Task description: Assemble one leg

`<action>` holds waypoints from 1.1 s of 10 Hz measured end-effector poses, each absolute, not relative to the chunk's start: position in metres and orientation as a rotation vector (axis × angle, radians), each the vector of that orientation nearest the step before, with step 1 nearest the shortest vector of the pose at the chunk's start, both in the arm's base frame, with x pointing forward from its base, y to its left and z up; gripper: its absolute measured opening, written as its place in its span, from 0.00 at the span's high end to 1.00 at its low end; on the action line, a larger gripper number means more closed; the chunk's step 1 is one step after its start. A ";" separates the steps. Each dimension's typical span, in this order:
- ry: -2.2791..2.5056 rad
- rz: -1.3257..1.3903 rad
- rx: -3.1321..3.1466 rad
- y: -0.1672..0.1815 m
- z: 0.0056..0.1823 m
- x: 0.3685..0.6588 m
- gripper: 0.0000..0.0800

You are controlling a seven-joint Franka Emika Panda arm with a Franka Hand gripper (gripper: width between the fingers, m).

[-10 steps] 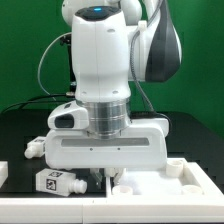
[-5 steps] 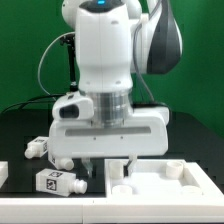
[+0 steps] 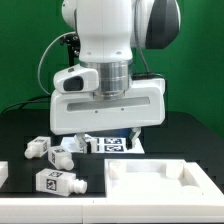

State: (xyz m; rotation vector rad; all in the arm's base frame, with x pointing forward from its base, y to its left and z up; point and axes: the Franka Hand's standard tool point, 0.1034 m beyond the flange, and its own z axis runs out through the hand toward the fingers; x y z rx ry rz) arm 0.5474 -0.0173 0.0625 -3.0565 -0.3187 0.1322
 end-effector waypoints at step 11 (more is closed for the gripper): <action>-0.322 0.934 -3.080 -0.010 0.071 0.453 0.19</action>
Offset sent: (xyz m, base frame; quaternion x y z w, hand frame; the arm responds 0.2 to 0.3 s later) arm -0.0764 -0.0188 0.0344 -0.1655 -0.0105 -0.0431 0.9852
